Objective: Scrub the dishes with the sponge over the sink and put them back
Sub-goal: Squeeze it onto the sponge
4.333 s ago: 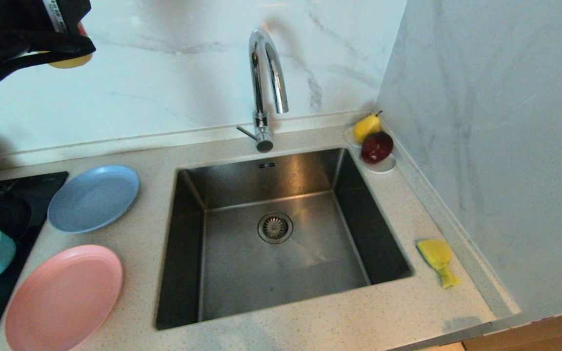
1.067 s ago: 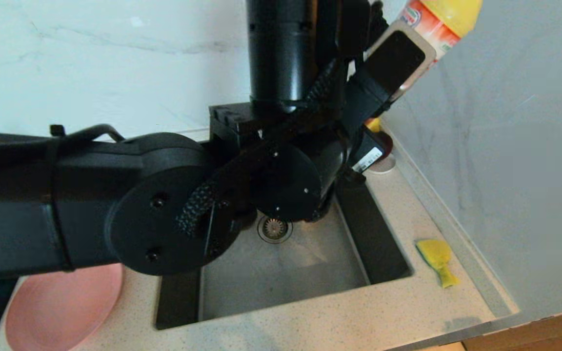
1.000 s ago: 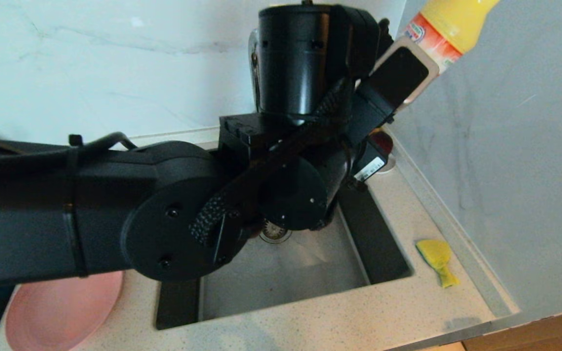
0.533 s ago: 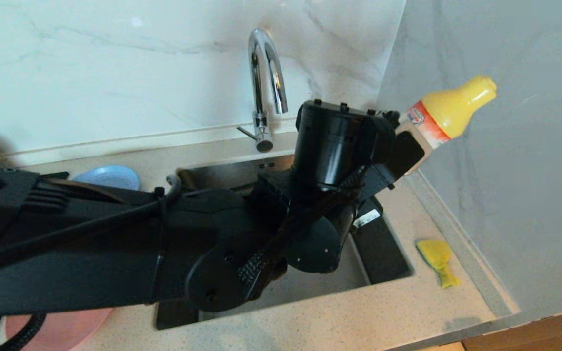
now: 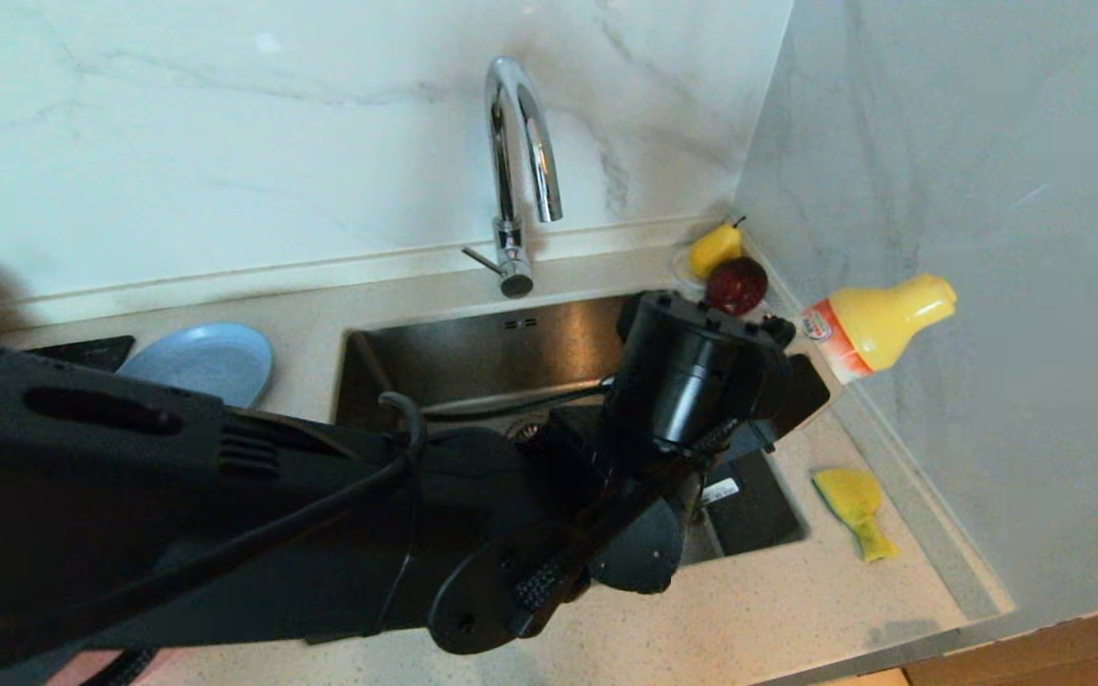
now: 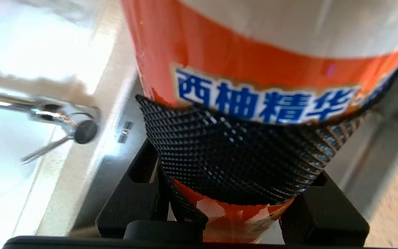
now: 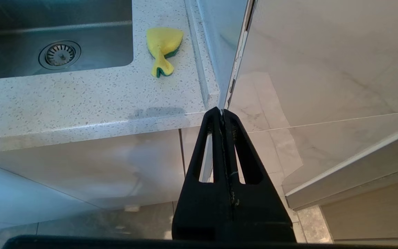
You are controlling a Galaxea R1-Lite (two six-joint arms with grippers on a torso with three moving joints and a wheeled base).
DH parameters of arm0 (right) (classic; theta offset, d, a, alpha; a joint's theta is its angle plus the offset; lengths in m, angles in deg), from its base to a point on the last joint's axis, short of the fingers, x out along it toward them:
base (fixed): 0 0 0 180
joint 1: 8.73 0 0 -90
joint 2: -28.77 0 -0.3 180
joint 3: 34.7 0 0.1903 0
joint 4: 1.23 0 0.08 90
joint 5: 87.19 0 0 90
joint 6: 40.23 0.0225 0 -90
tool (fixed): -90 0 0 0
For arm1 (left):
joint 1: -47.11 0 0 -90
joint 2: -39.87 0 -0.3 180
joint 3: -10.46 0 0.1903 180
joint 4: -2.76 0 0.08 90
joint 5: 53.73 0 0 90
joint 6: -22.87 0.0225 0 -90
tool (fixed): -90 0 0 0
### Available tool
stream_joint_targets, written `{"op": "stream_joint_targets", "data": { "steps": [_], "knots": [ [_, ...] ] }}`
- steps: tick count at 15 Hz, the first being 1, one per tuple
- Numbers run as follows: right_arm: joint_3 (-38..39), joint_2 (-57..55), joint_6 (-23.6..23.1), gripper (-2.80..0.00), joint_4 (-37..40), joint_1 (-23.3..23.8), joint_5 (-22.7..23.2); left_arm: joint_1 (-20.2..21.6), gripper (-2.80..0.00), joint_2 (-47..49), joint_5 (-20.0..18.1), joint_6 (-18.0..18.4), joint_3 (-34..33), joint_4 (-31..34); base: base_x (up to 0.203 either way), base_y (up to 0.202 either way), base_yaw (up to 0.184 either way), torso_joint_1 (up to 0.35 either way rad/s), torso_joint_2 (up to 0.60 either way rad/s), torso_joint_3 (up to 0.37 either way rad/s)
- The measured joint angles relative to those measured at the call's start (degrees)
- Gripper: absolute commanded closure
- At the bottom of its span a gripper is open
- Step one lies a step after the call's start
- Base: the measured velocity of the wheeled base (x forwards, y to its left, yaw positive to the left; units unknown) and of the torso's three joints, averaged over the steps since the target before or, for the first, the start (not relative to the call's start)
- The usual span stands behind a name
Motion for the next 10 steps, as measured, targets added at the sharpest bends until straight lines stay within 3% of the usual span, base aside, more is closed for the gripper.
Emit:
{"op": "stream_joint_targets", "data": {
  "steps": [10],
  "knots": [
    [-0.02, 0.00, 0.02, 0.00, -0.01, -0.02, 0.02, -0.07, 0.00, 2.81, -0.36, 6.17, -1.96, 0.38, 0.000, 0.000, 0.000, 0.000, 0.00, 0.000]
  ]
}}
